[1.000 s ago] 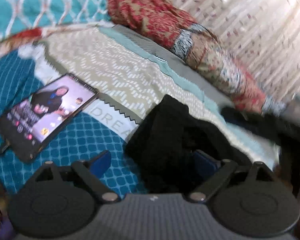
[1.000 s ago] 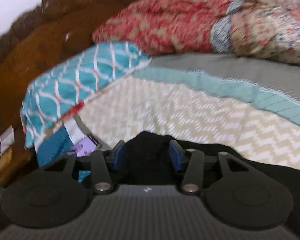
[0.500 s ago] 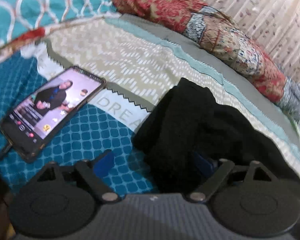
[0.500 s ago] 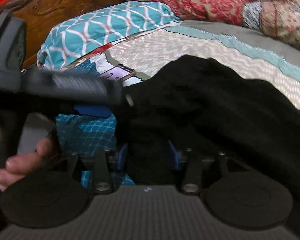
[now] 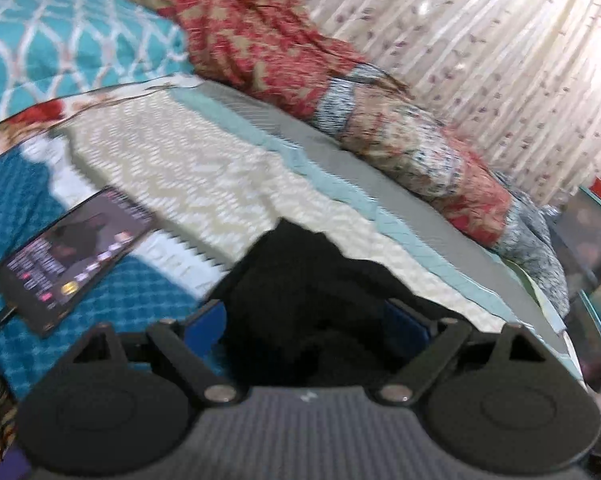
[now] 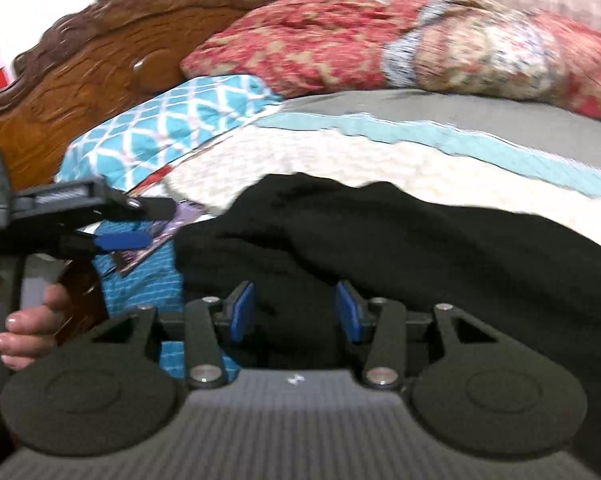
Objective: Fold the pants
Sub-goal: 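Lay the black pants flat on the sheet with both grippers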
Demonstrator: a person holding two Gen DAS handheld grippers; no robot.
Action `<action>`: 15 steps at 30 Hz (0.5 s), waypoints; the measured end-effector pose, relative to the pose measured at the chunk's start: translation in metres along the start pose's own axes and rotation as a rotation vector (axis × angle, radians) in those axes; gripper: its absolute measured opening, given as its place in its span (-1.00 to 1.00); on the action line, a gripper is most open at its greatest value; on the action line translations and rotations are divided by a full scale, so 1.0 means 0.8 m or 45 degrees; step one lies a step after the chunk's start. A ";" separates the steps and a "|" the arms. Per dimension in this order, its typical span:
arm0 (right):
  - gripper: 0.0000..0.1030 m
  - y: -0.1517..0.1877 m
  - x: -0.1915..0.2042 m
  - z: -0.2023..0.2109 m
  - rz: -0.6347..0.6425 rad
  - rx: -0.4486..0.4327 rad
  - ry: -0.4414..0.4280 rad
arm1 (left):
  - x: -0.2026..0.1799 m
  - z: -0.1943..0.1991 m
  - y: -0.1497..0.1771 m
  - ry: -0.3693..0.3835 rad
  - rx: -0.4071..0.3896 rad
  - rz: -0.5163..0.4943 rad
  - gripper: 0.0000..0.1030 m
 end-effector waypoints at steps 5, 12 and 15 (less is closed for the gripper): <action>-0.27 0.013 -0.008 -0.031 -0.168 0.045 -0.039 | -0.046 -0.032 0.010 0.055 0.041 -0.116 0.71; -0.28 0.057 0.060 -0.041 0.067 0.202 -0.144 | -0.032 -0.084 0.068 -0.155 0.215 -0.261 0.63; -0.28 0.054 0.050 -0.040 -0.015 0.197 -0.185 | -0.033 -0.082 0.084 -0.197 0.188 -0.377 0.63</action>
Point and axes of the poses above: each gripper's, at about its wrist camera, not at the fingertips, and z roughly against the way its jaws point, x to its left, y to its underside, the point moved 8 cm from there along -z, roughly the way its jaws point, and after that the axes turned 10 degrees about z, right-handed, at the moved point
